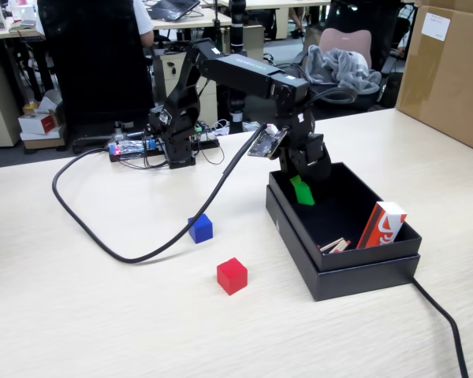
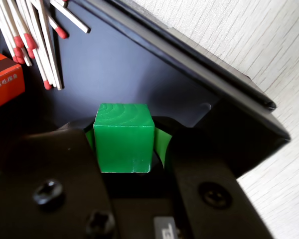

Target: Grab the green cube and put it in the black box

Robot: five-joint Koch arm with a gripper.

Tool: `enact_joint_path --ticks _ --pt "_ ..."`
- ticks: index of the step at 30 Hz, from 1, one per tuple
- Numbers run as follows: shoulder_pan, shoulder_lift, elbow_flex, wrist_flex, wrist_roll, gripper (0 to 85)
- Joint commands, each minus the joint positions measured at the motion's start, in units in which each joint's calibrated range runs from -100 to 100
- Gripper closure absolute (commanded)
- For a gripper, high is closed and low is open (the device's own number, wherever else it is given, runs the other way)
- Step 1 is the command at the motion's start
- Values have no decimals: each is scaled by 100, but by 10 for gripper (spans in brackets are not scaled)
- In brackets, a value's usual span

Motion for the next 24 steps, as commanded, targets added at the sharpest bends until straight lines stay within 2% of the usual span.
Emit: enact_joint_path --ticks 1,4,8,11,14,16,24 --pt "-59 34 100 -81 -15 843" --pt "-103 195 64 -81 -10 839" --pt "-117 401 19 -81 -20 676" --pt "-122 482 19 -81 -20 601" --pt "-122 482 37 -81 -15 477" --pt "-122 379 55 -72 -10 436" --pt "-254 -1825 100 368 -59 426"
